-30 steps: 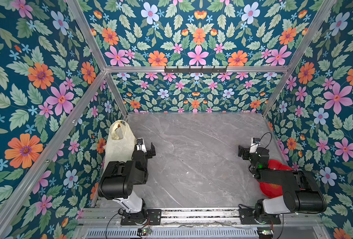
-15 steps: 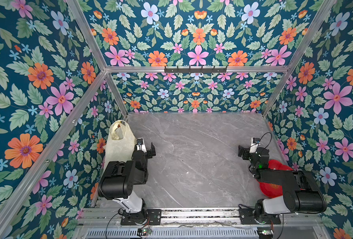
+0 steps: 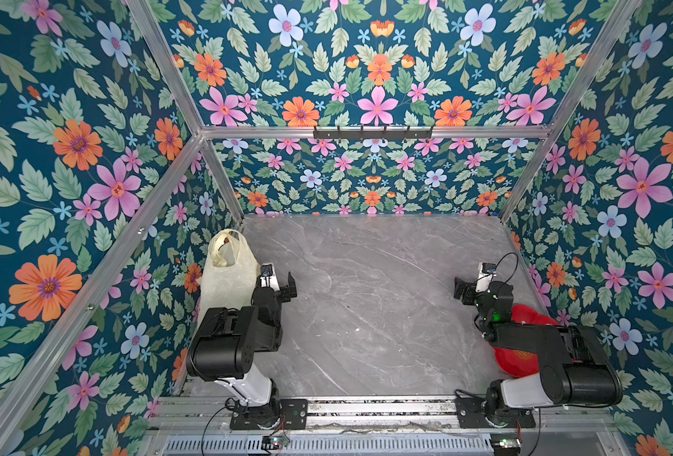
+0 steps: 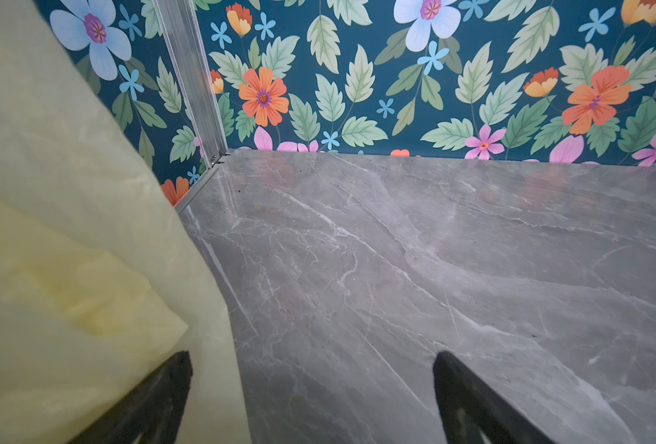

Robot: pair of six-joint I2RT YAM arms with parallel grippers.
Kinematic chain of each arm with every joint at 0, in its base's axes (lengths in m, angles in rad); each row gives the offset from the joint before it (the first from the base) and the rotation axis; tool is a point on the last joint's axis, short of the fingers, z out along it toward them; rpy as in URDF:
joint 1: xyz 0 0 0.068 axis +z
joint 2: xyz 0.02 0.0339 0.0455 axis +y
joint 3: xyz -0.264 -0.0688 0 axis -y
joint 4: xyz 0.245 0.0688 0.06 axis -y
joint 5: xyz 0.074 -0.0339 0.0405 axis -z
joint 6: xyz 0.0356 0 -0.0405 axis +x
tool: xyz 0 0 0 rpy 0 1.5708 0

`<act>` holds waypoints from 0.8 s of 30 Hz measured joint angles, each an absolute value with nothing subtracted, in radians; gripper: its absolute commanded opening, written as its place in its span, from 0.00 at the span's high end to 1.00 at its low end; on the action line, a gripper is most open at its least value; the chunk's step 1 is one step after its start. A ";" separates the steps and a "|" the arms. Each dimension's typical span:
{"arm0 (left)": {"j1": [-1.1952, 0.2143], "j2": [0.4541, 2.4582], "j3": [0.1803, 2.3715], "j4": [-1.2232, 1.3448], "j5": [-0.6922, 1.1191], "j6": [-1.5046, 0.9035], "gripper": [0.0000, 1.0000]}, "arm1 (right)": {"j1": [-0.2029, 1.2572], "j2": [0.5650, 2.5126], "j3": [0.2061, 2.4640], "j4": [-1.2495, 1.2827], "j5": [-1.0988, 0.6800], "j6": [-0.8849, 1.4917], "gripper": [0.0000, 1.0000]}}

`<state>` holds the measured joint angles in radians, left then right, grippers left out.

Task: Take fruits out of the plastic bag
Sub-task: Move the plastic bag to the center of the table.

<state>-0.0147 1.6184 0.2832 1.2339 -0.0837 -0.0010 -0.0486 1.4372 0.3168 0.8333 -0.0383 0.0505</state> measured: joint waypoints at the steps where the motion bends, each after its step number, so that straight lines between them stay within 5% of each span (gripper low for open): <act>1: -0.015 1.618 0.283 1.234 -0.084 -0.001 0.00 | -0.049 1.437 0.317 0.833 -0.041 0.051 0.01; 10: -0.017 1.517 0.260 1.213 -0.072 0.004 0.00 | -0.044 1.374 0.300 0.811 -0.066 0.044 0.01; 24: -0.076 1.051 0.504 0.677 -0.128 -0.199 0.00 | -0.005 0.597 0.368 0.405 -0.070 0.083 0.01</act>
